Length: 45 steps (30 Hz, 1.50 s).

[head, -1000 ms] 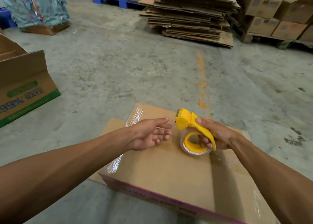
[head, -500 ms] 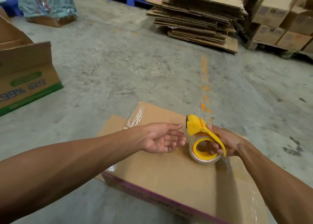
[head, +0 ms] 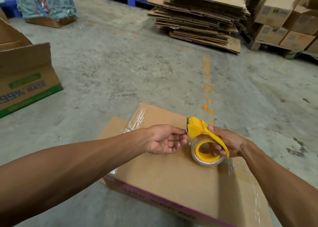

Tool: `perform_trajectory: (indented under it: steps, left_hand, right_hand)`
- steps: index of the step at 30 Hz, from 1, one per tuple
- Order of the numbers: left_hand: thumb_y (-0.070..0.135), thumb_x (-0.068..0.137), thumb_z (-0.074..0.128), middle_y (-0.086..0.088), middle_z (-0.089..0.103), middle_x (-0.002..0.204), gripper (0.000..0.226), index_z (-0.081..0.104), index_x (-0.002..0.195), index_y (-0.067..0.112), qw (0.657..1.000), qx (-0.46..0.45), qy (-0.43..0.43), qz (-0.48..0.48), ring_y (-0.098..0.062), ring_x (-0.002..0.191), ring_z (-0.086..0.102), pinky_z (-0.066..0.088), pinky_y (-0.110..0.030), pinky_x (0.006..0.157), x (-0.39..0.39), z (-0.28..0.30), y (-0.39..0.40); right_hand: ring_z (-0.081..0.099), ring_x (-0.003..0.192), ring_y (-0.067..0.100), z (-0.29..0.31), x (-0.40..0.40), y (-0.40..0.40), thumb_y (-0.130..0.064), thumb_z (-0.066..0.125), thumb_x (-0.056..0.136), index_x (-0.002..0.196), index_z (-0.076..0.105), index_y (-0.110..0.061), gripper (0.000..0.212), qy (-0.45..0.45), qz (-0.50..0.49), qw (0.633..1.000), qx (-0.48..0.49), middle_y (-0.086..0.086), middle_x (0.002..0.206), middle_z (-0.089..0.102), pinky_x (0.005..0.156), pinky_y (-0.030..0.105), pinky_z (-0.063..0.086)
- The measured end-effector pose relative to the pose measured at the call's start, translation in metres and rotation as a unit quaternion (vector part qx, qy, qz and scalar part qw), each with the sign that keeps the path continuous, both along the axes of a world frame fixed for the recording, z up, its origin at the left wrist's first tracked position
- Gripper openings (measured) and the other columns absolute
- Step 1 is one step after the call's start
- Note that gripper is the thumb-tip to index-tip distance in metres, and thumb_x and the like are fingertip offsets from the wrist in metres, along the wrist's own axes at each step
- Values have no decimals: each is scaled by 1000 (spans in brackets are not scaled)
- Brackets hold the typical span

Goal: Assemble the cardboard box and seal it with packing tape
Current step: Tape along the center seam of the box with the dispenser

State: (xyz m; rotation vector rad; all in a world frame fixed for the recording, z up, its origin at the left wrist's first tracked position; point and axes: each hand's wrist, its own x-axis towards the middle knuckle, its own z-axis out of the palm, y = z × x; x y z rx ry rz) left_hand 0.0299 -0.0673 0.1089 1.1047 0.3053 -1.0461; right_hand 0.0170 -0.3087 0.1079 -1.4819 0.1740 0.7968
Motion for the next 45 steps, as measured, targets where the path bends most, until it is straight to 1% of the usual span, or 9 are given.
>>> perform_trajectory:
  steps: [5,13,18,24,31,34,39,42,45]
  left_hand:
    - [18,92,63,-7,70,82,10,65,86,11,1000,17,17,-17,-17,70,67,48,-22,56,-1,-2,-1]
    - [17,93,62,-6,72,81,11,66,88,8,999,11,30,-4,-13,61,68,48,-21,59,-3,-4,-10]
    - [22,89,70,-8,73,73,29,55,107,5,999,28,37,9,-15,66,66,49,-22,59,-5,-5,-9]
    - [19,94,62,-3,72,75,10,66,88,13,1000,-5,22,18,-12,65,65,50,-21,56,-4,-4,-12]
    - [15,94,62,1,67,70,13,65,82,13,999,-11,16,37,-9,65,61,48,-20,56,-1,-1,-11]
    - [12,95,59,1,62,70,13,64,83,12,999,12,-6,31,-8,63,56,47,-20,54,3,-1,-9]
    - [7,99,49,0,52,70,21,58,81,11,996,62,-71,4,-8,61,45,40,-20,61,17,3,12]
    - [7,99,50,-1,52,72,20,58,81,11,992,95,-85,15,-9,62,44,40,-21,64,27,1,37]
    - [7,98,52,-1,54,73,18,57,81,11,988,119,-95,9,-9,62,45,41,-21,63,33,-1,56]
  right_hand:
    - [45,27,17,2,0,1,-63,91,36,73,77,-14,63,-1,12,1000,-6,10,38,46,39,24,42]
    - [45,27,18,0,0,-2,-61,92,36,75,73,-14,64,4,2,1000,0,11,39,47,37,23,42]
    - [43,26,18,-4,-1,-6,-61,93,33,80,65,-11,74,7,-25,1000,-4,11,38,46,37,24,41]
    - [44,26,19,-8,1,-9,-62,92,34,81,64,-13,73,6,-31,1000,-4,10,38,46,38,23,40]
    - [45,26,18,-6,0,-9,-64,91,35,66,74,-19,56,8,-7,1000,7,9,37,47,39,24,41]
    - [45,28,19,-3,1,-5,-62,91,38,76,71,-14,65,10,5,1000,-2,10,39,47,40,26,41]
    - [48,31,15,16,1,9,-54,94,40,116,62,-16,90,-10,40,999,-5,9,44,53,34,21,42]
    - [50,34,13,19,0,9,-54,93,43,122,60,-15,94,-20,60,998,-21,8,49,56,34,20,42]
    - [53,37,14,24,-1,10,-52,92,50,119,65,-15,82,-27,87,995,-29,8,55,60,34,21,44]
